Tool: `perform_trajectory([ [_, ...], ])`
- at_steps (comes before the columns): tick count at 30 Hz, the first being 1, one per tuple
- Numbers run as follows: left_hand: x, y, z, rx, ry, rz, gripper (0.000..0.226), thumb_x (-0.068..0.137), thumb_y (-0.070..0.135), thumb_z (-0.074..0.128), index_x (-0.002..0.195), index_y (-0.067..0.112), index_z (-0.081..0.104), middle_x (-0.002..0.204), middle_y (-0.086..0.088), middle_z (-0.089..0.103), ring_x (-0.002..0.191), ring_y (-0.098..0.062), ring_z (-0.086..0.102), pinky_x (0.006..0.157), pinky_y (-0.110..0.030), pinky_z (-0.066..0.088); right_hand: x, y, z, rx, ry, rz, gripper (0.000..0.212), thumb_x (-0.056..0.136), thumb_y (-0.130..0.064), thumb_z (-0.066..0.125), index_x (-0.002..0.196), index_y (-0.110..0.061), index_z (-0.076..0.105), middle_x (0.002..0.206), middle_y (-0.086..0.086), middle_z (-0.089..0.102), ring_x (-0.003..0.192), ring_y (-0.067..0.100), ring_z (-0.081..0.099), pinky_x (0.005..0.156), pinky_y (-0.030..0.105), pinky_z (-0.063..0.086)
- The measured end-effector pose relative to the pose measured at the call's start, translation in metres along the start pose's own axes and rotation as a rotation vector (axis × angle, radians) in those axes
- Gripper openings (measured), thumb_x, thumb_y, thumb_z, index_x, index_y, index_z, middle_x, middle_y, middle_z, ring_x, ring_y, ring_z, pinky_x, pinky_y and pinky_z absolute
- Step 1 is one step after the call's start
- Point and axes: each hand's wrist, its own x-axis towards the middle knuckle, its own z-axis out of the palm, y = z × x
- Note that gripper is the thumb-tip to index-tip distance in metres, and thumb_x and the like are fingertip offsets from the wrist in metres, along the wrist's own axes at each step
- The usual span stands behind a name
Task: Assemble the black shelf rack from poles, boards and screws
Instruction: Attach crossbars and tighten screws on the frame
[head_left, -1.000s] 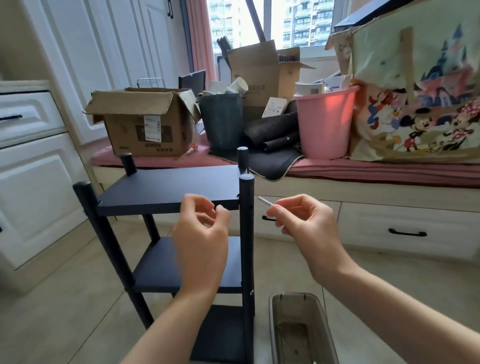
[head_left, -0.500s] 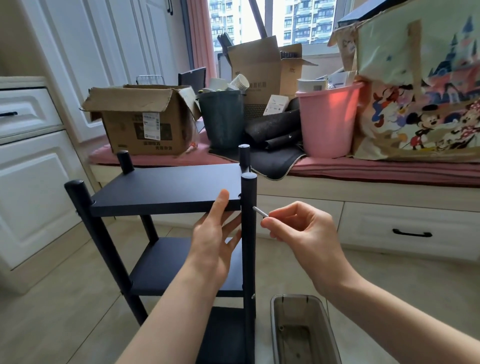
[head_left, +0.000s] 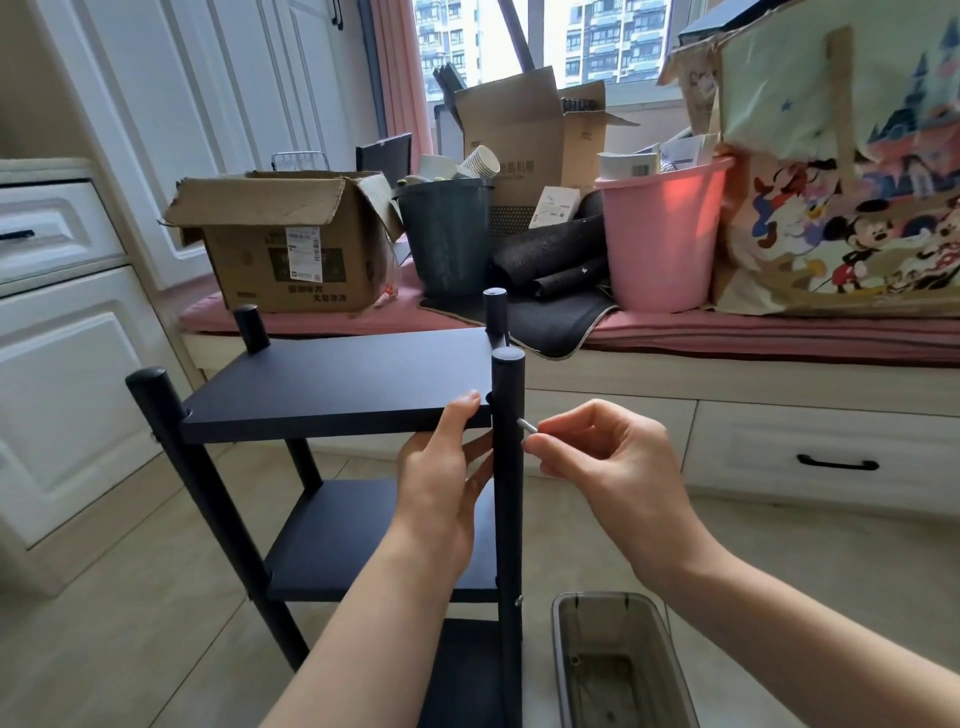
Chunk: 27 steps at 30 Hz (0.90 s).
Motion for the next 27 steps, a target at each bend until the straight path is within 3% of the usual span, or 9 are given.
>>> perform_trajectory([
  [4, -0.0002, -0.0025, -0.001, 0.033, -0.005, 0.038, 0.038, 0.096, 0.028, 0.06, 0.114, -0.005, 0.067, 0.1, -0.017, 0.075, 0.089, -0.025, 0.074, 0.078, -0.033, 0.058, 0.0029, -0.0005, 0.0053, -0.014, -0.01, -0.019, 0.009, 0.078, -0.009, 0.081, 0.082, -0.012, 0.073, 0.075, 0.002, 0.075, 0.066, 0.013, 0.07, 0.064, 0.019, 0.054],
  [8, -0.0002, -0.0051, -0.0024, 0.049, -0.008, 0.059, 0.035, 0.097, 0.029, 0.061, 0.111, -0.002, 0.069, 0.102, -0.014, 0.076, 0.096, -0.027, 0.073, 0.087, -0.041, 0.057, 0.0046, -0.0026, 0.0064, -0.078, -0.021, -0.062, 0.008, 0.079, -0.01, 0.08, 0.082, -0.013, 0.073, 0.074, 0.0, 0.074, 0.066, 0.014, 0.07, 0.064, 0.02, 0.054],
  [11, 0.001, -0.0068, -0.0038, 0.045, -0.008, 0.075, 0.028, 0.096, 0.028, 0.061, 0.101, 0.002, 0.071, 0.097, -0.013, 0.076, 0.095, -0.026, 0.074, 0.081, -0.036, 0.058, 0.0041, -0.0031, 0.0067, -0.134, -0.032, -0.096, 0.009, 0.08, -0.012, 0.08, 0.082, -0.015, 0.072, 0.075, -0.001, 0.074, 0.067, 0.014, 0.07, 0.066, 0.023, 0.056],
  [15, 0.0021, -0.008, -0.0041, 0.021, -0.009, 0.07, 0.021, 0.096, 0.026, 0.062, 0.094, 0.006, 0.071, 0.094, -0.011, 0.076, 0.092, -0.023, 0.074, 0.075, -0.033, 0.058, 0.0048, -0.0025, 0.0068, -0.21, -0.035, -0.144, 0.012, 0.079, -0.011, 0.08, 0.081, -0.018, 0.071, 0.075, -0.006, 0.073, 0.068, 0.009, 0.07, 0.065, 0.018, 0.053],
  [22, 0.0013, -0.0081, -0.0041, 0.009, 0.003, 0.054, 0.022, 0.096, 0.027, 0.063, 0.098, 0.006, 0.07, 0.099, -0.011, 0.076, 0.093, -0.021, 0.073, 0.079, -0.037, 0.057, 0.0064, -0.0039, 0.0042, -0.385, -0.039, -0.255, 0.012, 0.078, -0.01, 0.082, 0.082, -0.018, 0.073, 0.07, -0.016, 0.07, 0.069, 0.0, 0.068, 0.066, 0.007, 0.048],
  [27, 0.0003, -0.0081, -0.0043, 0.021, -0.013, 0.063, 0.024, 0.097, 0.028, 0.062, 0.1, 0.006, 0.07, 0.096, -0.01, 0.076, 0.094, -0.022, 0.074, 0.08, -0.036, 0.057, 0.0081, -0.0055, 0.003, -0.292, -0.051, -0.182, 0.011, 0.078, -0.01, 0.081, 0.081, -0.016, 0.073, 0.072, -0.009, 0.073, 0.066, 0.006, 0.069, 0.064, 0.015, 0.052],
])
